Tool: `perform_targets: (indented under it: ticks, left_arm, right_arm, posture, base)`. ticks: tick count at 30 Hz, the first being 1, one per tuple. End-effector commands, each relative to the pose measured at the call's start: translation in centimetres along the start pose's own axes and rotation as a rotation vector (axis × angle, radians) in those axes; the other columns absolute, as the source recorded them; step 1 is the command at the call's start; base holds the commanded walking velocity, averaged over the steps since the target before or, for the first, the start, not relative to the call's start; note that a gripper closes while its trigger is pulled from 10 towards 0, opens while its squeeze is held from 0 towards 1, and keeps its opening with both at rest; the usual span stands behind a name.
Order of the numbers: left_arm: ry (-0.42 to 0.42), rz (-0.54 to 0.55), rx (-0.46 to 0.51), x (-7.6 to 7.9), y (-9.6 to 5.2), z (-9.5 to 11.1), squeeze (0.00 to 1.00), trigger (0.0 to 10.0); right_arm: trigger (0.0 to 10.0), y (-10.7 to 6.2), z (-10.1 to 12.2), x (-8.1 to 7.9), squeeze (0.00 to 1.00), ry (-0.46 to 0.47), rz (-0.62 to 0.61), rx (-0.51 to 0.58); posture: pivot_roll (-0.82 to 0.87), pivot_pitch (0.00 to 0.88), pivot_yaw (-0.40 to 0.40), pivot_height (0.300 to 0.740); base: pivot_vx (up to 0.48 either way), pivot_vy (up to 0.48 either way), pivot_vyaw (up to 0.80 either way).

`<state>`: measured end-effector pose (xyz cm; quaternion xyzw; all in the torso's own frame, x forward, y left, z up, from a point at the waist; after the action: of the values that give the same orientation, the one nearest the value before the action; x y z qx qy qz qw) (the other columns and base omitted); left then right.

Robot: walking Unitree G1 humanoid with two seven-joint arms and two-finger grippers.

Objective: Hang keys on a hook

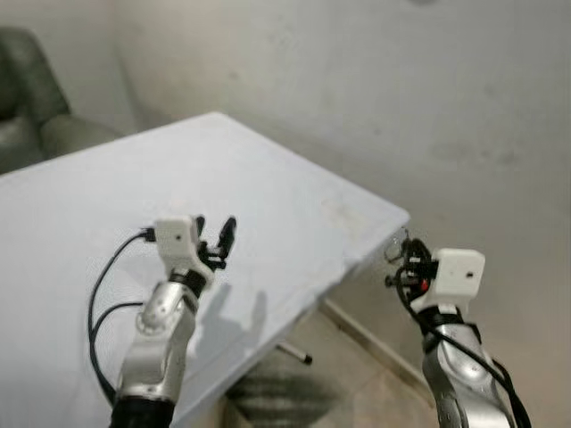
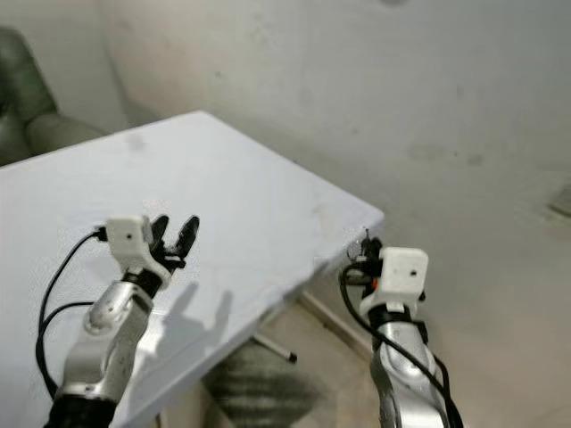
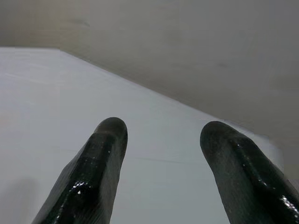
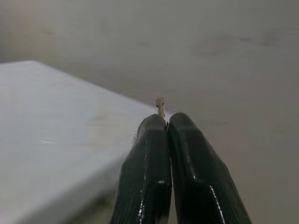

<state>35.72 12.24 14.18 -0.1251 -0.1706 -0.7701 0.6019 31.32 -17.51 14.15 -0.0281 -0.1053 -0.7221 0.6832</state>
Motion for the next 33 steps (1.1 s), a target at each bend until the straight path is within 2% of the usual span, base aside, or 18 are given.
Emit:
perform_targets:
  ticks: [1, 12, 19, 33]
  left_arm:
    - [0.022, 0.003, 0.006, -0.26, 0.23, 0.63, 0.00, 10.0]
    - [0.013, 0.010, 0.003, 0.04, 0.14, 0.61, 0.00, 10.0]
    - [0.025, 0.019, 0.006, -0.38, 0.13, 0.92, 0.00, 10.0]
    - [0.017, 0.042, 0.003, -0.46, 0.28, 0.93, 0.00, 10.0]
  right_arm:
    - [10.0, 0.12, 0.45, -0.10, 0.00, 0.007, -0.006, 0.013]
    - [10.0, 0.02, 0.47, -0.18, 0.00, -0.002, -0.004, 0.016]
    - [10.0, 0.08, 0.35, 0.28, 0.00, -0.024, 0.000, 0.015]
    - [10.0, 0.36, 0.94, 0.42, 0.00, -0.005, -0.002, 0.050]
  posture:
    - [-0.01, 0.037, 0.002, 0.740]
    - [-0.01, 0.043, 0.007, 0.740]
    - [-0.01, 0.040, 0.006, 0.740]
    - [-0.01, 0.024, 0.002, 0.740]
  base:
    - [0.000, 0.000, -0.79]
    - [0.000, 0.000, -0.79]
    - [0.000, 0.000, -0.79]
    - [0.000, 0.000, -0.69]
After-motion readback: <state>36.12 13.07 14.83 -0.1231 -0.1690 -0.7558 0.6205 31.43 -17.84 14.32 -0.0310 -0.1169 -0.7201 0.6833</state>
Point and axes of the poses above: a point about 5 cm out from each wrist's last joint towards the gripper, its own y axis pointing out of the wrist towards the gripper, its own z axis along the axis of the wrist's last joint, x = y × z, the point moved 4 cm from there along y, pointing out of the wrist towards the gripper, and after that the axes turned 12 degrees about -y, right-handed, at the moved point
